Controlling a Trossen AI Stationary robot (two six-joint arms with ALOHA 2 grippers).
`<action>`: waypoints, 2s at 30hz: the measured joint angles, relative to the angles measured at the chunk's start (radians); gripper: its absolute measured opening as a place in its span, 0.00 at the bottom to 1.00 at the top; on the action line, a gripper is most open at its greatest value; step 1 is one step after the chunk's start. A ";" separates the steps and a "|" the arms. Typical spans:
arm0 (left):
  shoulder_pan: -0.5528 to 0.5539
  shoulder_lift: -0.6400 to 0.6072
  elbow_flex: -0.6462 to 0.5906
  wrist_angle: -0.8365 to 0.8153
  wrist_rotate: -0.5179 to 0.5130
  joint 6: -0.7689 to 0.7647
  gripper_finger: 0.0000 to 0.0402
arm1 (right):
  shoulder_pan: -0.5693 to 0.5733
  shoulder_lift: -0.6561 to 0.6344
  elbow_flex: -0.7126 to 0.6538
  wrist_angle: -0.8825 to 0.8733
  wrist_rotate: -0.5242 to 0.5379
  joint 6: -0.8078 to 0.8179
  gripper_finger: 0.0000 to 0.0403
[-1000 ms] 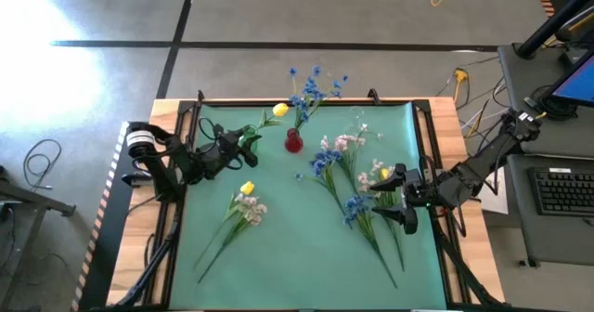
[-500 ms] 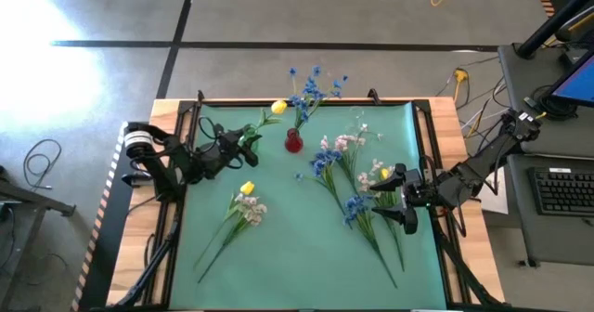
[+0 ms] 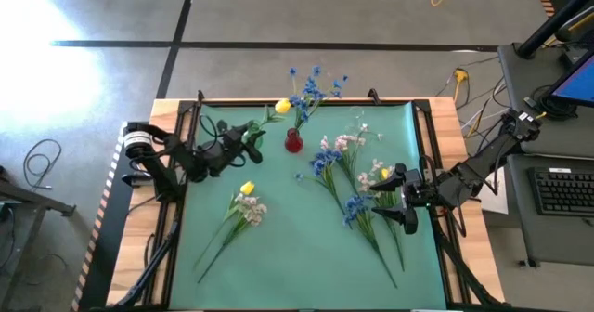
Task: Sort flowers into vase by color
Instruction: Put the middle yellow flower into the green vase
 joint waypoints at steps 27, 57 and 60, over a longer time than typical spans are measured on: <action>0.000 0.052 -0.059 0.011 0.000 -0.024 0.33 | 0.000 0.000 0.000 0.000 0.000 0.000 0.79; 0.000 0.047 -0.103 0.007 -0.061 -0.080 0.48 | 0.000 0.000 0.000 0.000 0.001 0.000 0.79; 0.000 0.044 -0.108 0.006 -0.061 -0.091 0.48 | 0.000 0.000 0.000 0.000 0.001 0.000 0.79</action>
